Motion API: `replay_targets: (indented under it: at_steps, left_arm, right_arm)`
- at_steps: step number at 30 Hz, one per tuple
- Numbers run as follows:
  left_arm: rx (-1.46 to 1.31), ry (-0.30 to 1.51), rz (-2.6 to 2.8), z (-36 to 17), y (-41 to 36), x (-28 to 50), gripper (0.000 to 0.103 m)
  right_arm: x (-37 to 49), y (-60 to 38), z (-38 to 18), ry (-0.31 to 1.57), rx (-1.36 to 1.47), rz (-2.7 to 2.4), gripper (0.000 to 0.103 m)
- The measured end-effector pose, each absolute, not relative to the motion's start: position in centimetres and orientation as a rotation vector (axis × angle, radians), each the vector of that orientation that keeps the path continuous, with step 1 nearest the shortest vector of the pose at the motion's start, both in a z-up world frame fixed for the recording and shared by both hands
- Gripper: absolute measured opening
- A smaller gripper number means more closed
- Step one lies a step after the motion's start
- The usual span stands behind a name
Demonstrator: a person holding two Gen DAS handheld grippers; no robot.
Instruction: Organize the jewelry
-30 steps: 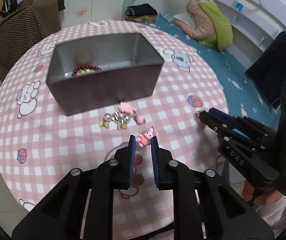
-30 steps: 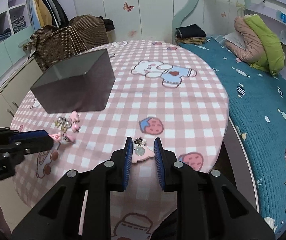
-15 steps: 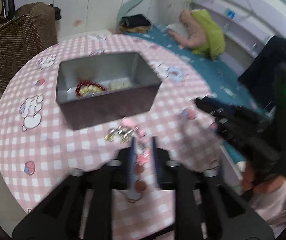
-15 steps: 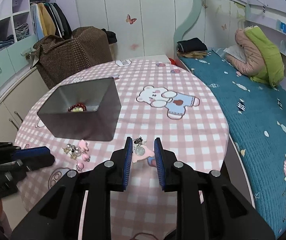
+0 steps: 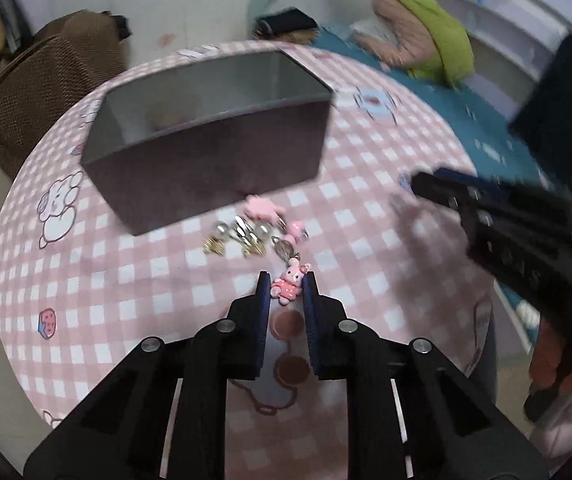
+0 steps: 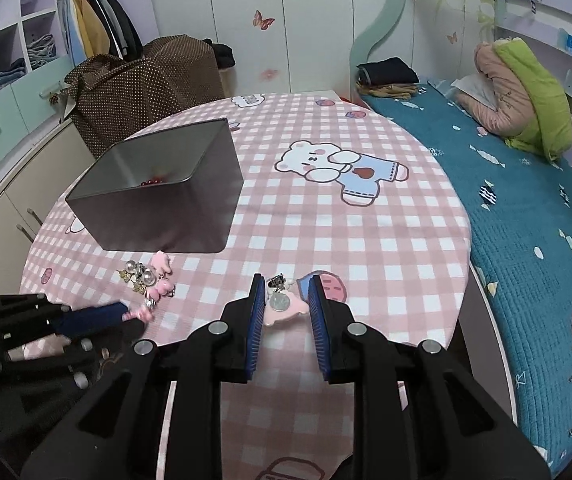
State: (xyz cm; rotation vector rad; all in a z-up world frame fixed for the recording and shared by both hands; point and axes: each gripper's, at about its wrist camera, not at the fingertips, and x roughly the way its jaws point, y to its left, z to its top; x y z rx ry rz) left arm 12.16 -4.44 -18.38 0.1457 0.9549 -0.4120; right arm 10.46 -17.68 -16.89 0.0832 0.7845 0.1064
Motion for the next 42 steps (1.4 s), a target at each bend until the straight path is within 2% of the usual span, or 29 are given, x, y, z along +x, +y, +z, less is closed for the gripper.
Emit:
replay_targets:
  at_steps: [4, 13, 27, 32, 42]
  left_arm:
    - [0.028, 0.869, -0.411, -16.2, -2.3, 12.0, 0.016]
    - [-0.039, 0.748, -0.387, -11.6, -0.1, 12.3, 0.016]
    - [-0.089, 0.731, -0.382, -10.6, 0.1, 15.9, 0.016]
    - [-0.099, 0.745, -0.393, -10.9, 0.2, 16.7, 0.016]
    - [-0.084, 0.786, -0.446, -11.9, -2.3, 18.0, 0.016]
  right_arm:
    - [10.5, -17.9, -16.4, 0.769, 0.085, 0.104, 0.021]
    - [11.3, -16.3, -12.6, 0.659, 0.071, 0.169, 0.021]
    - [14.9, -11.7, -11.3, 0.639, 0.019, 0.273, 0.022]
    - [14.8, -12.4, -11.0, 0.625, 0.025, 0.238, 0.042]
    - [14.2, -17.5, -11.9, 0.657, 0.083, 0.084, 0.049]
